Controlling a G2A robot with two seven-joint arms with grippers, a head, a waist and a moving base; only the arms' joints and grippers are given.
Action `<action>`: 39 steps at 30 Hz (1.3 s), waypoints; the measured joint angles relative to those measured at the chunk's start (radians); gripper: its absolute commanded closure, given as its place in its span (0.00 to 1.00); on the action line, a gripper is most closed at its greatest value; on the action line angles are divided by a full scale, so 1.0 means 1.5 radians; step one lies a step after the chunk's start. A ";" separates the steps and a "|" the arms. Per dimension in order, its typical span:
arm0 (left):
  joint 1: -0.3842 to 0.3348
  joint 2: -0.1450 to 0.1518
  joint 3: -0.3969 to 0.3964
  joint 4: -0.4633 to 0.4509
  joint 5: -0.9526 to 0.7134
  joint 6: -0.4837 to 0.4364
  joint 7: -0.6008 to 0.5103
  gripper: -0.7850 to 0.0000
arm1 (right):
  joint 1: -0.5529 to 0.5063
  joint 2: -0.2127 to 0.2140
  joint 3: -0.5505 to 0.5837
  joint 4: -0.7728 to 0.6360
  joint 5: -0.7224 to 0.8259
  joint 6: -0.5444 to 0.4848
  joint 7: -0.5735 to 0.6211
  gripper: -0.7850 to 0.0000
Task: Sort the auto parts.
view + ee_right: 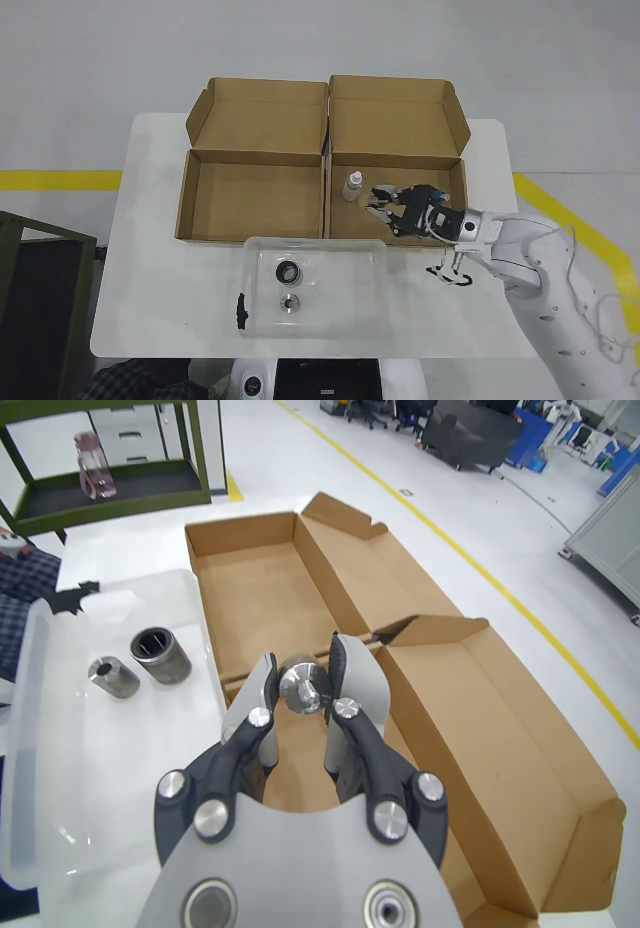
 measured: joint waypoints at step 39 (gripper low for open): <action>0.000 0.000 0.000 0.000 0.000 0.000 0.000 0.00 | 0.166 -0.031 -0.196 0.202 -0.164 0.083 0.166 1.00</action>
